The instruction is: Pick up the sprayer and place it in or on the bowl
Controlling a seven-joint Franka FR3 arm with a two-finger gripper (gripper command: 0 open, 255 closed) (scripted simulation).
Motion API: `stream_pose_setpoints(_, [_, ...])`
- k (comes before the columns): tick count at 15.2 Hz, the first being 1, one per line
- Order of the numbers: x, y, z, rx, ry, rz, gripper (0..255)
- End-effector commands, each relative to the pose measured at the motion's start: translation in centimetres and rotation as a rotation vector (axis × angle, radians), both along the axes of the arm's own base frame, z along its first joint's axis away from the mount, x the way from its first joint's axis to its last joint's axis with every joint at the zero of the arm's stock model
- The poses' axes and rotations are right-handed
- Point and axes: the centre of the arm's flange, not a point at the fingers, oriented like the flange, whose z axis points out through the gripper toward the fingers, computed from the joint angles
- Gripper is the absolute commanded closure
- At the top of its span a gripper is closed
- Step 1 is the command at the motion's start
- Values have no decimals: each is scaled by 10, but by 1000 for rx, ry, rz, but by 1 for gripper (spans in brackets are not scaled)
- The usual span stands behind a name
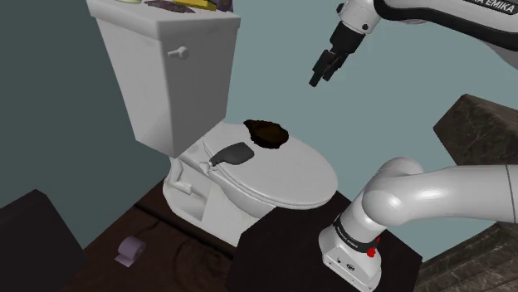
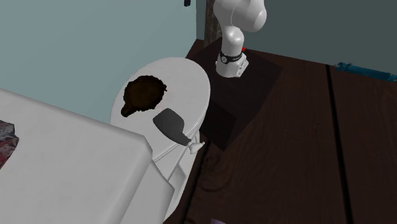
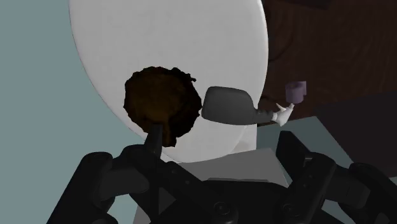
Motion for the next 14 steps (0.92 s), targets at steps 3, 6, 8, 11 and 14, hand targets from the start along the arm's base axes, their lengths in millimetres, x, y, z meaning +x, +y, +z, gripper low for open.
stream_pose_setpoints(3, [20, 3, -19, -10, 10, 67, 0])
stream_pose_setpoints(6, [48, 10, -47, -26, 25, 167, 0])
stream_pose_setpoints(8, [66, 16, -66, -36, 35, 234, 0])
stream_pose_setpoints(11, [92, 27, -95, -52, 50, 335, 0])
stream_pose_setpoints(14, [117, 40, -125, -67, 65, 435, 0])
